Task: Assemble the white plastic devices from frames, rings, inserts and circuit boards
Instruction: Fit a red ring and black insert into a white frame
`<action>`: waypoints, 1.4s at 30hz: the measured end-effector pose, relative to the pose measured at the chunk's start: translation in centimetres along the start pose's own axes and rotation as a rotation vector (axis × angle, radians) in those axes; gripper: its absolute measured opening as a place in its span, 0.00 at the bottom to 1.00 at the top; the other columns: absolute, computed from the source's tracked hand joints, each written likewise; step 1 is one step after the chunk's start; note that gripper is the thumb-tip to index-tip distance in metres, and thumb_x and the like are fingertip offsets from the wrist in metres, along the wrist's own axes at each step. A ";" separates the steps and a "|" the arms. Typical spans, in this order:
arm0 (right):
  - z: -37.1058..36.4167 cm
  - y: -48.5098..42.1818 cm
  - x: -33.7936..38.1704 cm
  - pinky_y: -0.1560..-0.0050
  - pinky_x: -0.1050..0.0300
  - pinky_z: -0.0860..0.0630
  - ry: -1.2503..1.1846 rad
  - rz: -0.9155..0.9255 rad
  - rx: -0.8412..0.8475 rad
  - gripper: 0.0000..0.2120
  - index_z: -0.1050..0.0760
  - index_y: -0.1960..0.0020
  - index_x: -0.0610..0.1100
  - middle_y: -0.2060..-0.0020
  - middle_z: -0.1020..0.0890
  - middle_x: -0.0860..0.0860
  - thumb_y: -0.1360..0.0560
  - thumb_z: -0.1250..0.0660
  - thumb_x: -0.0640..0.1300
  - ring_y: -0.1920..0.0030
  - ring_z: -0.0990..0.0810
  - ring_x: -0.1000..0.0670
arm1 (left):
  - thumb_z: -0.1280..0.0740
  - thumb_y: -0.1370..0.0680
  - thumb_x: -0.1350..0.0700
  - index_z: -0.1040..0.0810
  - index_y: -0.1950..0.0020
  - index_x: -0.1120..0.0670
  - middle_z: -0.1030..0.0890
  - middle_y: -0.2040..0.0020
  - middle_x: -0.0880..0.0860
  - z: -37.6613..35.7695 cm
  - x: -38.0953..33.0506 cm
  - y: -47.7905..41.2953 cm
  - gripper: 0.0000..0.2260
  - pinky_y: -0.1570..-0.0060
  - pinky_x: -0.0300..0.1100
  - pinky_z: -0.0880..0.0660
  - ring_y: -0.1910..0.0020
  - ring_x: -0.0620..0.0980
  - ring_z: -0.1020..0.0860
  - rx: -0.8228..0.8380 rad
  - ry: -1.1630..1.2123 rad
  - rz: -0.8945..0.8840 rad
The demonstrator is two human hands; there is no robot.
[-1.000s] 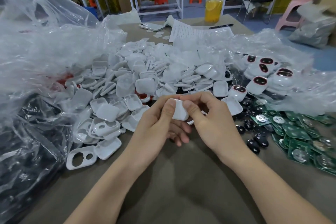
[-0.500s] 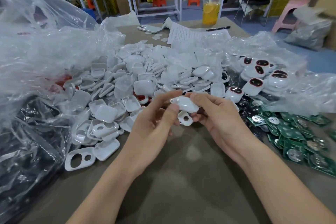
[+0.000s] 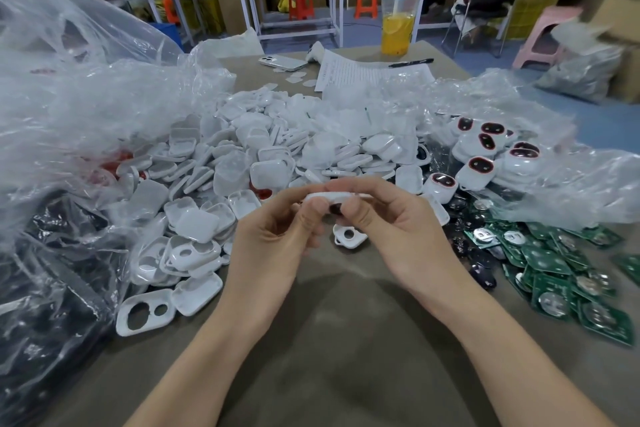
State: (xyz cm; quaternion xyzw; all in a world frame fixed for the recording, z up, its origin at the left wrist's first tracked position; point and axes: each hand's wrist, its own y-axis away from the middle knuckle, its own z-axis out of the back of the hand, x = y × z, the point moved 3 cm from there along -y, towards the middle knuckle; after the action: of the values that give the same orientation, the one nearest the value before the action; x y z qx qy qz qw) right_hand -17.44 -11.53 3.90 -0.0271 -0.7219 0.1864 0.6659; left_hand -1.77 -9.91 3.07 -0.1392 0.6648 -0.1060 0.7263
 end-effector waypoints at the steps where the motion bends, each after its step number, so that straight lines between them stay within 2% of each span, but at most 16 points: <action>1: 0.1 0.0 -0.1 0.47 0.61 0.21 0.014 -0.010 -0.015 0.06 0.17 0.48 0.51 0.54 0.13 0.52 0.24 0.31 0.47 0.51 0.15 0.53 | 0.31 0.21 0.45 0.15 0.46 0.44 0.18 0.62 0.45 0.0 0.0 0.0 0.08 0.60 0.36 0.23 0.62 0.44 0.21 -0.005 -0.013 0.000; 4: 0.2 -0.1 -0.2 0.48 0.62 0.20 -0.006 -0.048 -0.054 0.06 0.16 0.51 0.52 0.55 0.12 0.51 0.25 0.30 0.44 0.53 0.15 0.54 | 0.30 0.22 0.45 0.15 0.47 0.41 0.17 0.50 0.47 -0.2 0.0 -0.1 0.07 0.50 0.52 0.17 0.53 0.48 0.17 -0.036 -0.062 0.001; 6: 0.3 -0.1 -0.2 0.45 0.57 0.19 -0.034 -0.072 -0.058 0.07 0.16 0.51 0.51 0.54 0.12 0.49 0.27 0.30 0.48 0.54 0.15 0.52 | 0.30 0.22 0.46 0.15 0.47 0.41 0.19 0.47 0.48 -0.2 -0.2 0.0 0.06 0.51 0.54 0.18 0.50 0.49 0.17 -0.046 -0.054 -0.012; 9: 0.2 -0.1 -0.3 0.43 0.51 0.19 -0.058 -0.094 -0.050 0.08 0.16 0.50 0.50 0.53 0.13 0.47 0.27 0.31 0.47 0.54 0.15 0.49 | 0.31 0.21 0.47 0.16 0.46 0.44 0.17 0.45 0.49 -0.3 -0.4 0.0 0.07 0.51 0.49 0.18 0.48 0.48 0.17 -0.025 -0.053 -0.029; 12: 0.1 -0.1 -0.3 0.53 0.62 0.20 -0.075 -0.100 -0.038 0.07 0.16 0.50 0.48 0.56 0.13 0.49 0.24 0.32 0.44 0.58 0.16 0.53 | 0.32 0.21 0.46 0.17 0.49 0.45 0.15 0.48 0.47 -0.5 -0.3 0.2 0.06 0.55 0.39 0.20 0.53 0.45 0.16 -0.034 -0.047 -0.013; 14: 0.1 -0.1 -0.4 0.55 0.66 0.23 -0.072 -0.109 -0.041 0.07 0.16 0.49 0.46 0.58 0.13 0.50 0.24 0.32 0.45 0.60 0.17 0.56 | 0.32 0.21 0.46 0.17 0.51 0.46 0.14 0.52 0.44 -0.5 -0.2 0.2 0.06 0.55 0.36 0.21 0.55 0.43 0.16 -0.051 -0.052 -0.002; 19: 0.2 -0.1 -0.8 0.56 0.65 0.23 -0.044 -0.126 -0.052 0.09 0.17 0.46 0.39 0.55 0.13 0.43 0.22 0.32 0.42 0.63 0.19 0.56 | 0.32 0.20 0.51 0.19 0.54 0.44 0.15 0.55 0.44 -0.5 0.2 0.1 0.04 0.52 0.50 0.18 0.57 0.49 0.17 -0.089 -0.076 0.010; 23: 0.1 -0.1 -0.8 0.56 0.65 0.23 -0.061 -0.122 -0.047 0.09 0.15 0.50 0.45 0.58 0.13 0.50 0.25 0.31 0.48 0.63 0.19 0.56 | 0.32 0.24 0.45 0.18 0.56 0.41 0.15 0.58 0.44 -0.7 -0.1 0.2 0.04 0.55 0.47 0.19 0.60 0.48 0.18 -0.109 -0.067 0.003; 26: 0.0 -0.3 -0.9 0.56 0.63 0.22 -0.120 -0.139 -0.042 0.09 0.14 0.54 0.50 0.60 0.14 0.53 0.27 0.31 0.50 0.63 0.19 0.56 | 0.31 0.24 0.48 0.16 0.57 0.43 0.14 0.57 0.45 -0.7 -0.1 -0.1 0.05 0.61 0.36 0.21 0.59 0.46 0.16 -0.092 0.005 0.029; 28: -0.1 -0.4 -1.0 0.56 0.62 0.21 -0.166 -0.166 -0.054 0.09 0.13 0.54 0.52 0.59 0.14 0.52 0.27 0.31 0.52 0.63 0.18 0.56 | 0.32 0.22 0.50 0.14 0.52 0.46 0.13 0.53 0.46 -0.6 0.2 -0.2 0.07 0.58 0.32 0.22 0.55 0.49 0.15 -0.043 0.041 0.062; 31: -0.1 -0.6 -0.9 0.58 0.64 0.20 -0.275 -0.193 -0.064 0.10 0.13 0.53 0.49 0.56 0.13 0.48 0.26 0.32 0.51 0.61 0.15 0.52 | 0.33 0.18 0.50 0.15 0.41 0.49 0.14 0.45 0.51 -0.6 0.8 -0.5 0.10 0.45 0.45 0.21 0.48 0.58 0.15 0.055 0.108 0.105; 33: -0.1 -0.6 -0.8 0.59 0.65 0.20 -0.290 -0.205 -0.067 0.11 0.13 0.53 0.49 0.54 0.13 0.47 0.26 0.32 0.52 0.59 0.14 0.51 | 0.34 0.18 0.51 0.17 0.38 0.53 0.16 0.40 0.54 -0.6 1.1 -0.6 0.13 0.37 0.57 0.25 0.41 0.60 0.18 0.099 0.193 0.137; 34: -0.1 -0.6 -0.9 0.58 0.65 0.20 -0.283 -0.212 -0.069 0.12 0.13 0.53 0.49 0.54 0.13 0.47 0.26 0.33 0.53 0.59 0.14 0.51 | 0.35 0.18 0.51 0.17 0.37 0.53 0.16 0.39 0.55 -0.5 1.2 -0.6 0.13 0.35 0.58 0.26 0.39 0.60 0.19 0.118 0.215 0.162; 36: -0.1 -0.6 -1.1 0.59 0.65 0.20 -0.249 -0.222 -0.080 0.11 0.13 0.53 0.51 0.55 0.13 0.48 0.26 0.33 0.54 0.58 0.14 0.53 | 0.34 0.19 0.50 0.16 0.39 0.51 0.15 0.41 0.54 -0.5 1.2 -0.6 0.12 0.39 0.52 0.23 0.44 0.54 0.17 0.145 0.220 0.219; 38: 0.1 -0.7 -1.4 0.59 0.65 0.21 -0.222 -0.232 -0.106 0.10 0.13 0.53 0.53 0.57 0.13 0.49 0.26 0.32 0.54 0.59 0.16 0.54 | 0.34 0.19 0.49 0.15 0.42 0.48 0.14 0.49 0.52 -0.4 1.4 -0.6 0.10 0.48 0.43 0.21 0.54 0.48 0.17 0.142 0.184 0.242; 42: 0.4 -0.7 -1.9 0.53 0.57 0.20 -0.219 -0.232 -0.127 0.11 0.14 0.50 0.52 0.58 0.14 0.49 0.29 0.28 0.54 0.64 0.20 0.53 | 0.33 0.18 0.52 0.14 0.47 0.50 0.16 0.63 0.50 -0.3 1.3 -0.5 0.08 0.59 0.33 0.24 0.64 0.45 0.19 0.081 0.073 0.202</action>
State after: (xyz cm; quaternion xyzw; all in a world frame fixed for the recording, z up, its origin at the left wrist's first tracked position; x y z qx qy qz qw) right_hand -17.45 -12.86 2.28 0.0347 -0.7988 0.0641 0.5972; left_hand -1.88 -10.88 1.98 -0.0381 0.6966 -0.0637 0.7136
